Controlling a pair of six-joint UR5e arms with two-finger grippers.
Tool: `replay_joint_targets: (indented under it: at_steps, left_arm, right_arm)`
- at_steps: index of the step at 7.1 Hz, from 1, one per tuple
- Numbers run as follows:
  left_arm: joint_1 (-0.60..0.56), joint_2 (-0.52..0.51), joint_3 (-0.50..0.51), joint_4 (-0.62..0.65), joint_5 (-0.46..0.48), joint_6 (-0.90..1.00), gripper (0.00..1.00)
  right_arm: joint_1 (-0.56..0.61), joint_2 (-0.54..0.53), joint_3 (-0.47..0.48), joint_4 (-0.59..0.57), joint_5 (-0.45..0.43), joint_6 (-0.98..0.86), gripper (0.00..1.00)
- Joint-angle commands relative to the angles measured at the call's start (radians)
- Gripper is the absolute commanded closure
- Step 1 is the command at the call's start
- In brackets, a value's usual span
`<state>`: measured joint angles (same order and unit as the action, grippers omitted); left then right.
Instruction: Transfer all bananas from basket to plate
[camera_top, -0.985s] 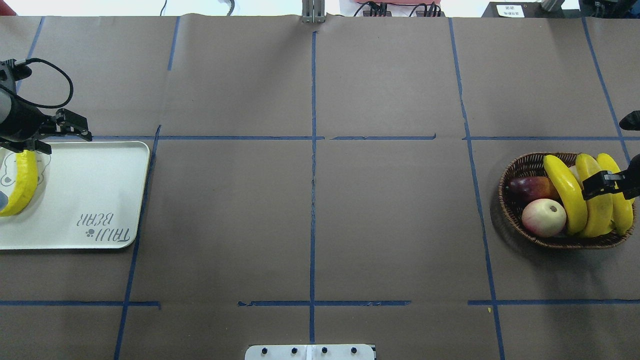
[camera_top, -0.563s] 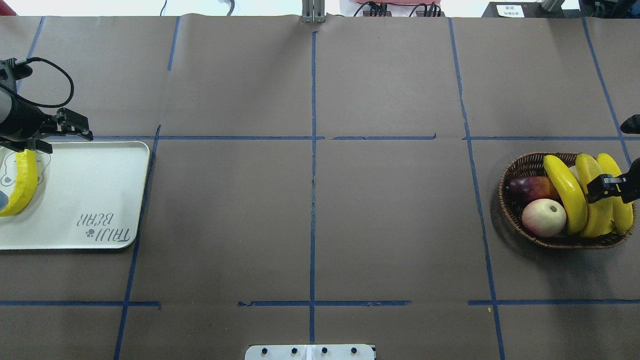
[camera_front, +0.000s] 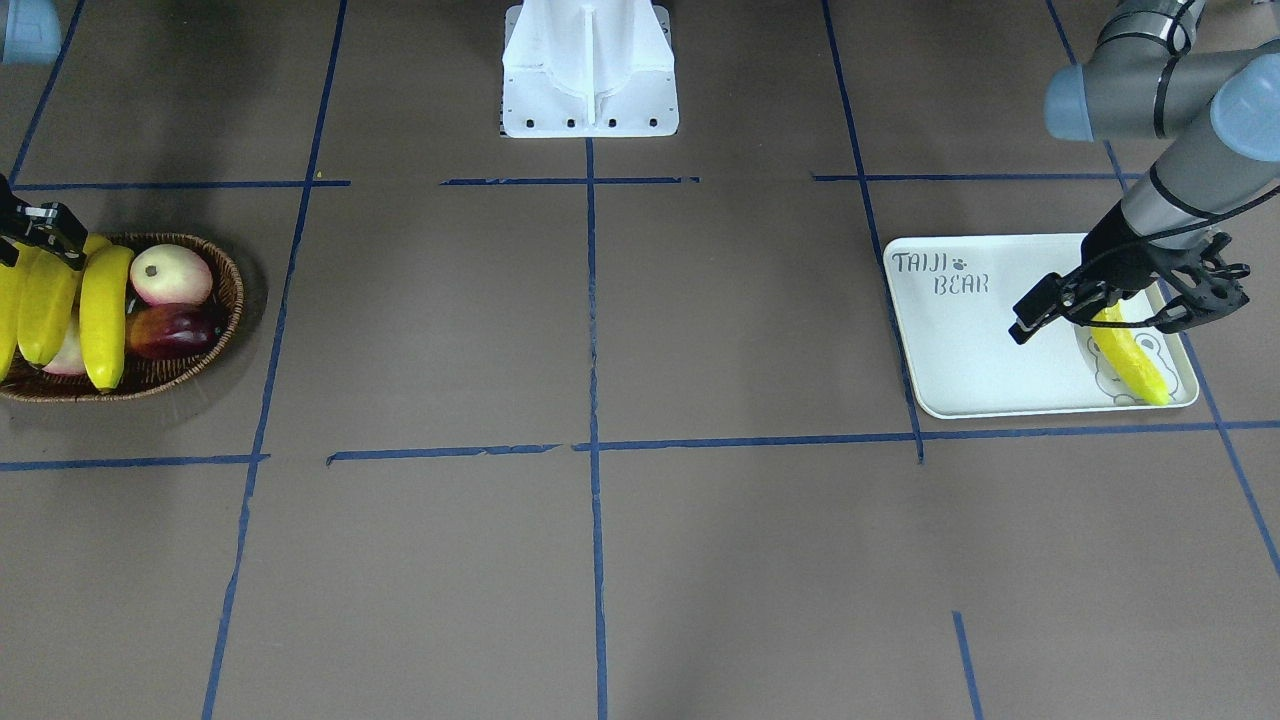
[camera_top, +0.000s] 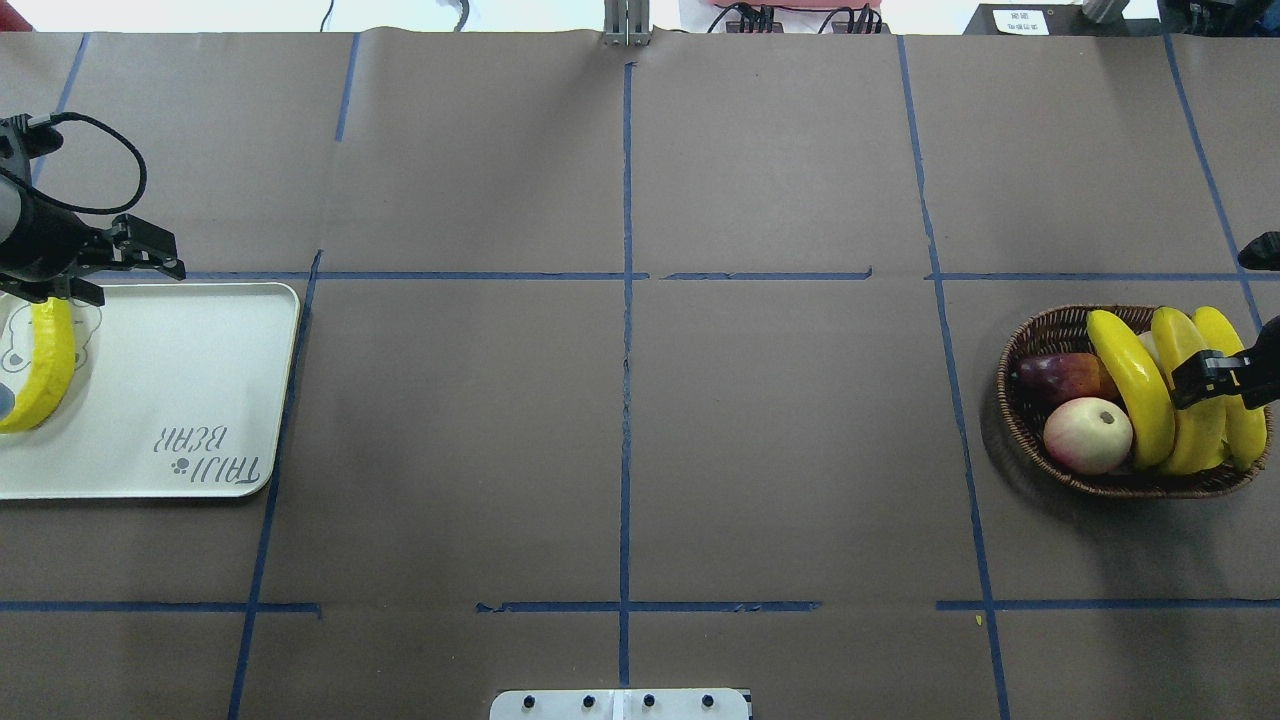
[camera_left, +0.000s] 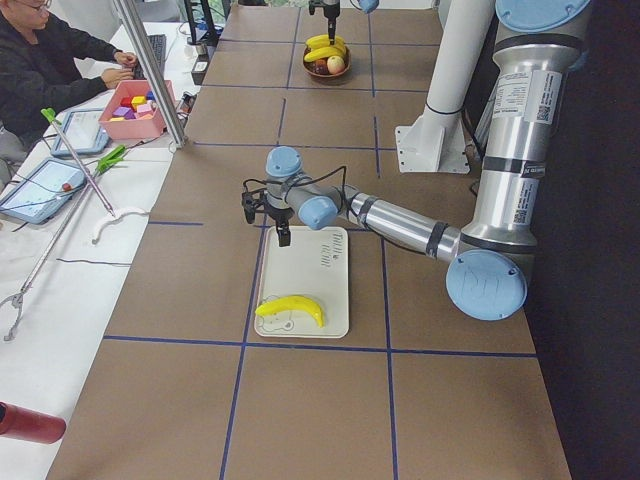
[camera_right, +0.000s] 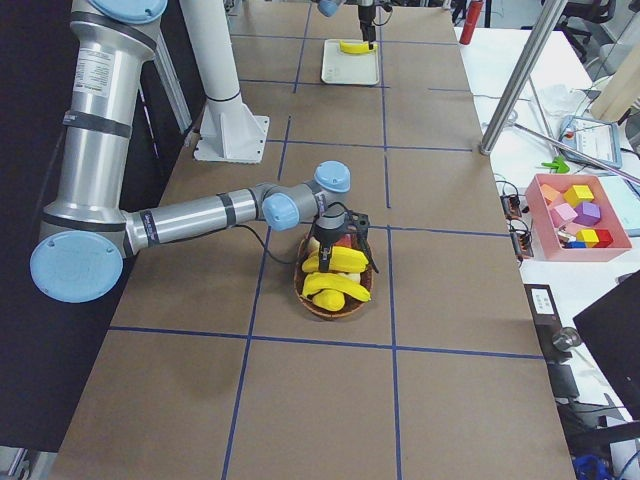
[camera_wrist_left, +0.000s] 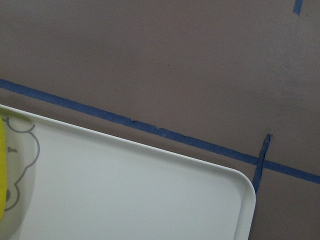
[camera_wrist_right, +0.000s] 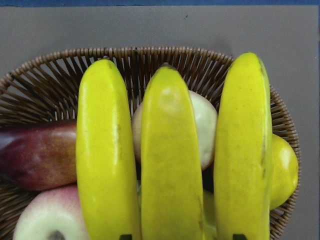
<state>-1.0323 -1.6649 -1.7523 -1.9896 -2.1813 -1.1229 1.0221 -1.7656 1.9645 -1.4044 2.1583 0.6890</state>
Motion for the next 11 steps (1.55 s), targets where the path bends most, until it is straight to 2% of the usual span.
replay_joint_targets:
  at_steps: [1, 4, 6, 7, 9, 11]
  left_arm:
    - [0.000, 0.001, -0.001, 0.000, 0.000, 0.000, 0.01]
    - [0.000, 0.001, -0.001, 0.000, 0.000, 0.000, 0.01]
    - [0.003, -0.001, 0.000, 0.000, 0.000, 0.000, 0.01]
    - [0.003, -0.001, 0.000, 0.000, 0.000, 0.000, 0.01]
    - [0.003, -0.001, 0.000, 0.000, 0.000, 0.000, 0.01]
    - [0.000, 0.004, 0.000, 0.000, 0.000, 0.000, 0.01]
  right_arm:
    - [-0.011, 0.002, -0.001, -0.001, 0.000, 0.001, 0.25]
    - [-0.017, 0.000, 0.001, -0.004, 0.000, 0.001, 0.28]
    - [-0.016, 0.000, -0.001, -0.004, 0.000, 0.000, 0.77]
    - [-0.016, 0.000, 0.001, -0.004, 0.000, 0.000, 0.98]
    - [-0.013, 0.000, 0.016, 0.001, 0.000, -0.003, 0.99]
    - [0.076, -0.081, 0.189, -0.005, 0.000, -0.012, 1.00]
